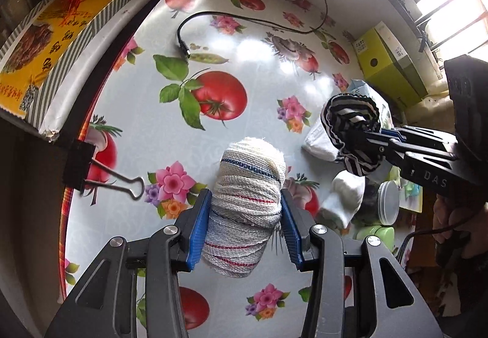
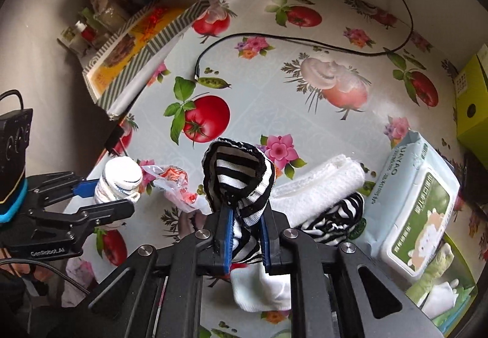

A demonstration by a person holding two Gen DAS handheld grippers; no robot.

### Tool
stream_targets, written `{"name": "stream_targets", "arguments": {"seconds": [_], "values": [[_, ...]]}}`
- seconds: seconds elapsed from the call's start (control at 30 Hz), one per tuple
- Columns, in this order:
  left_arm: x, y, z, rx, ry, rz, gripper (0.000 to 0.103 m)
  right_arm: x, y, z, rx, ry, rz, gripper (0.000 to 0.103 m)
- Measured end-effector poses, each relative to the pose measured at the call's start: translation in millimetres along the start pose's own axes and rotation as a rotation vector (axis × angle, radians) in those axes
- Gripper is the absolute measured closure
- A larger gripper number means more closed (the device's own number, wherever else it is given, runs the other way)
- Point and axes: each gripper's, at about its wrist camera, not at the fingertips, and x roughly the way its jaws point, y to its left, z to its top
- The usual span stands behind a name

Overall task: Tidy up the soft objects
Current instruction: 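Carry the rolled towel and striped cloth over the white box with both tools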

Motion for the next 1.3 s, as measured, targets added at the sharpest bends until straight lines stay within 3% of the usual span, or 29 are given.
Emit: {"name": "stream_targets", "arguments": {"seconds": [0.67,1.3], "values": [[-2.7,-99.6,15.3,0.22,0.002,-0.068,0.058,-84.4,-36.7,-93.0,0.193,-0.11,-0.038,0.089],[4.9,-176.2,19.9,0.376,0.028,-0.099,0.058,-106.4,-78.2,-128.9,0.33,-0.163,-0.065,0.089]]}}
